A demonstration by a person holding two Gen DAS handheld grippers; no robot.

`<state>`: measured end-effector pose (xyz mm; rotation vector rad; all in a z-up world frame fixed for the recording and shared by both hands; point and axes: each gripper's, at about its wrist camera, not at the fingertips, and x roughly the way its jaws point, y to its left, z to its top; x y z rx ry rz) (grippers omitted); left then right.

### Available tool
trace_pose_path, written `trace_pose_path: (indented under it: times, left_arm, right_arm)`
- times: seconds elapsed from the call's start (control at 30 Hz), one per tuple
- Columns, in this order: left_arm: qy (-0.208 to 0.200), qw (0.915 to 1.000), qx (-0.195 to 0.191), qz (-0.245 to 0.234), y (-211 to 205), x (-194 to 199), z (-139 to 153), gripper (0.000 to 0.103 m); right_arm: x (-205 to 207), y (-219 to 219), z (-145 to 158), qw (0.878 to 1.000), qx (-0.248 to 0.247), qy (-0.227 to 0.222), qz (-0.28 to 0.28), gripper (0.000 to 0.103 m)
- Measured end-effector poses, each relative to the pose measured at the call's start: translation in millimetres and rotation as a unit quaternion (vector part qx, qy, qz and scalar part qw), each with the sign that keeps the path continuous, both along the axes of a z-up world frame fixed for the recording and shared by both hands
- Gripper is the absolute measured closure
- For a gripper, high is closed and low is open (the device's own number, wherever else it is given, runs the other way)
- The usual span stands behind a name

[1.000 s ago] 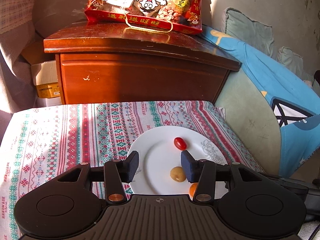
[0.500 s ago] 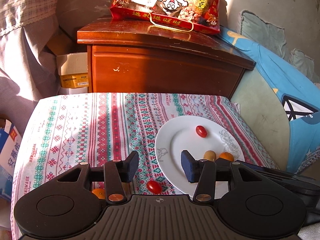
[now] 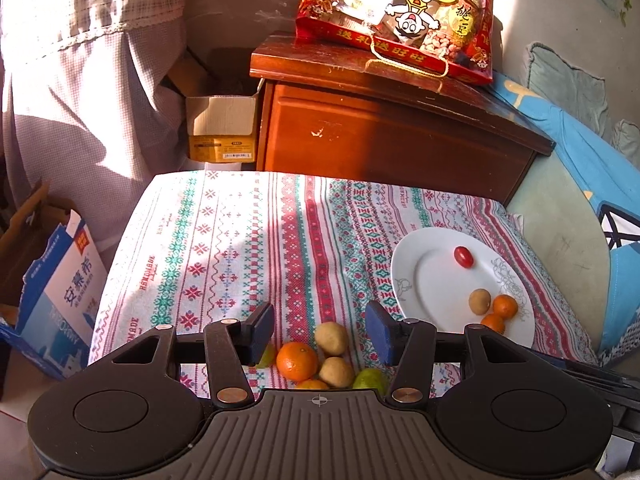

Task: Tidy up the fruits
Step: 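Withdraw both tools from the plate back toward the fruit cluster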

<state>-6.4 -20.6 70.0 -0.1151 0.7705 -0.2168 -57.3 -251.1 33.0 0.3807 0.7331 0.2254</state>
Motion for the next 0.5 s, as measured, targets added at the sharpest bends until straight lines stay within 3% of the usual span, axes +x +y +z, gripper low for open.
trace_pose_path:
  times: [0.5]
  left_arm:
    - [0.023,0.9992,0.02,0.026,39,-8,-21,0.053]
  right_arm:
    - [-15,56,-21,0.996,-0.013,0.012,0.092,0.057]
